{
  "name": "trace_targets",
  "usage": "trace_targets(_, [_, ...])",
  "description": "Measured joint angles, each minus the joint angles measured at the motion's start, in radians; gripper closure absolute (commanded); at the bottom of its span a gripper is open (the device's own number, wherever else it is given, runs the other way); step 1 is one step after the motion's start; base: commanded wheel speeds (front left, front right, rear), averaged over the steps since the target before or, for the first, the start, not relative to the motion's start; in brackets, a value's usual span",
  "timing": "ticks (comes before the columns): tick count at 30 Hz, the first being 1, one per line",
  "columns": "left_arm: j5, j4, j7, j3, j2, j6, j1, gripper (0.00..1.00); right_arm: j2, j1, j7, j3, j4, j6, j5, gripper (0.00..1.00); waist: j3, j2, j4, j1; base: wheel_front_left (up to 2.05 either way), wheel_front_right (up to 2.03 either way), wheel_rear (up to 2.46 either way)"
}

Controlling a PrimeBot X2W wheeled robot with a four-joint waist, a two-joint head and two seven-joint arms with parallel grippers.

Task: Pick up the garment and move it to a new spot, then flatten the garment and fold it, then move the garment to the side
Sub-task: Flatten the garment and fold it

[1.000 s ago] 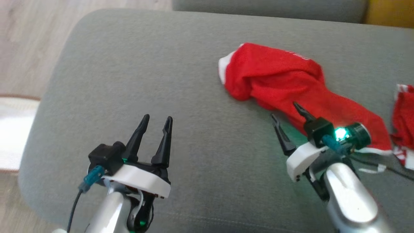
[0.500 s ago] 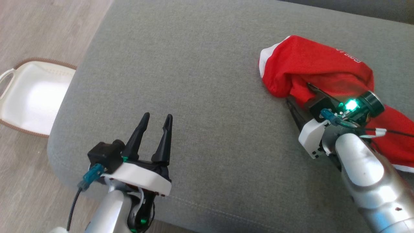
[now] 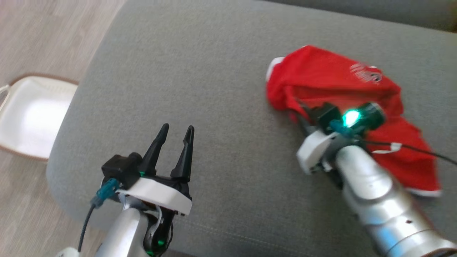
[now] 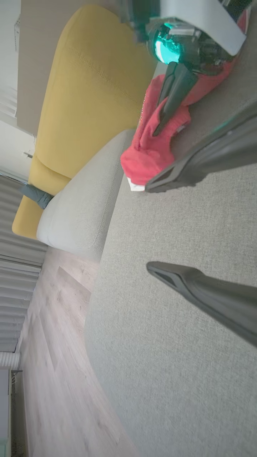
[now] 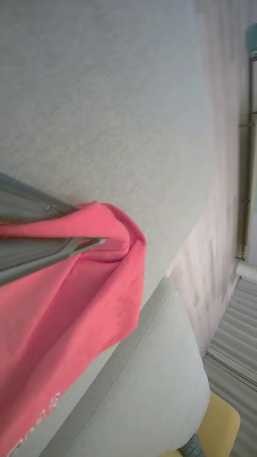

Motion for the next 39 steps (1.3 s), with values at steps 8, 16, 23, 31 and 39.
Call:
trace_targets(8, [0.026,0.018,0.0,0.01,0.0,-0.001,0.017,0.0,0.044,0.053,-0.02,0.214,-0.195,0.0,0.42,1.0,-0.06,0.0,-0.061,0.0,0.0,0.0,0.0])
trace_targets(16, [0.025,0.018,0.0,-0.009,0.001,-0.011,0.027,0.0,-0.142,0.04,0.08,0.128,-0.302,0.0,0.669,1.0,-0.044,0.0,-0.047,-0.0001,0.0,0.0,0.0])
trace_targets(23, [0.009,0.014,0.0,-0.024,0.001,-0.01,0.02,0.0,-0.214,-0.063,0.102,0.03,-0.15,0.0,0.611,1.0,0.01,0.0,-0.013,0.0,0.0,0.0,0.0])
trace_targets(31, [-0.002,0.01,0.0,-0.028,0.0,-0.003,-0.016,0.0,-0.216,-0.135,0.119,0.07,-0.036,0.0,0.545,0.0,0.052,0.0,-0.004,0.0,0.0,0.0,0.0])
trace_targets(39, [0.02,0.012,0.0,-0.012,0.0,-0.002,-0.032,0.0,-0.163,-0.144,0.022,0.105,-0.039,0.0,0.543,0.0,0.038,0.0,-0.075,0.0,0.0,0.0,0.0])
